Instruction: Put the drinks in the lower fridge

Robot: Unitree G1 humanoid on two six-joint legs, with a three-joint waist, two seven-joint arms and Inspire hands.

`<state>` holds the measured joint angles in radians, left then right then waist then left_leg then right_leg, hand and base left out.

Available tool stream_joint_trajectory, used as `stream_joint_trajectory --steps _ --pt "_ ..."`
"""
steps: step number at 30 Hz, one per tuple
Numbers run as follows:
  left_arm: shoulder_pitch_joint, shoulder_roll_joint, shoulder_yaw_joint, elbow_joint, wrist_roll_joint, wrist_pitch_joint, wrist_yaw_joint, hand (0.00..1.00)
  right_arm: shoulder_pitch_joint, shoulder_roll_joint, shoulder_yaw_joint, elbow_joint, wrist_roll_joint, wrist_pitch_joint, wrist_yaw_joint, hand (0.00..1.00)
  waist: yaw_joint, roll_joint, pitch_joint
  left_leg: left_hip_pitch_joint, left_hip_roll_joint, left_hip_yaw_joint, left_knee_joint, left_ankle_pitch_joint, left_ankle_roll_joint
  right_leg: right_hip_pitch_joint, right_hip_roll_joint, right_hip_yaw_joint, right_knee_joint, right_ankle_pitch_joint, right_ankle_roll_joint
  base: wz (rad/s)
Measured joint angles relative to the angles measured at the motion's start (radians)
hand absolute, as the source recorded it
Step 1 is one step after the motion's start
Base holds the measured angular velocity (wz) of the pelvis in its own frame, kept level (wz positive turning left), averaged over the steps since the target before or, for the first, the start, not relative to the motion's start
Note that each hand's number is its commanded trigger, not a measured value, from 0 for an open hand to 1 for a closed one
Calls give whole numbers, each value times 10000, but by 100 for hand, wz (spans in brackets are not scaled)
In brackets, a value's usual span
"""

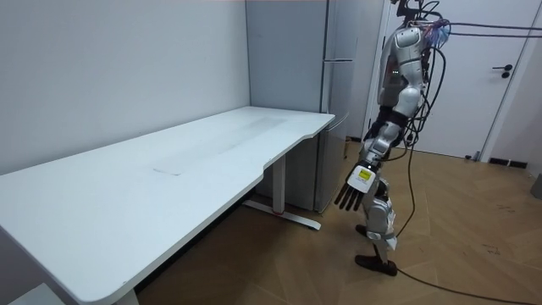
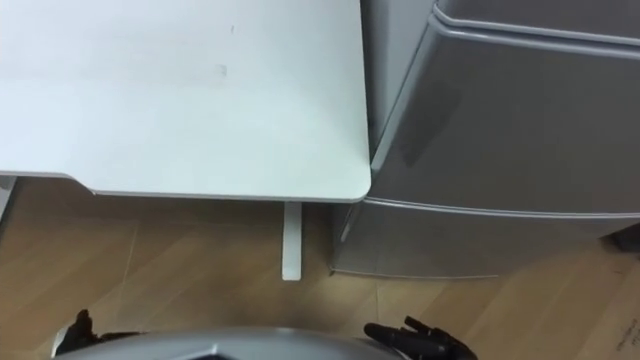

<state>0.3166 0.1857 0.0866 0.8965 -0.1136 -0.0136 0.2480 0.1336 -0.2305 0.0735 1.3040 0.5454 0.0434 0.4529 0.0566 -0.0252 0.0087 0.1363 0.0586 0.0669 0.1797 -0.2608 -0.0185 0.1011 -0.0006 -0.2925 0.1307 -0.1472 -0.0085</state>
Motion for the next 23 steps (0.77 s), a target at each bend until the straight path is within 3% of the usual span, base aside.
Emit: stream_joint_trajectory --steps 4,13,23 --pt "110 -10 1 7 3 85 -33 0 33 12 -142 0 -77 8 -375 0 0 12 57 164 -25 -97 -8 0 0 206 -24 -88 -14 -56 28 8" --pt "250 -107 205 80 -11 89 -309 0 73 39 -603 21 -473 -31 -937 0 -51 -22 61 160 -44 -189 39 0 1 291 -111 -203 29 -127 38 6" --pt "49 -194 323 743 -12 316 -1154 0 17 93 -752 128 -823 -19 -1014 0 -222 -107 -4 247 -43 -121 16 0 1 297 -110 -59 55 -127 37 -3"
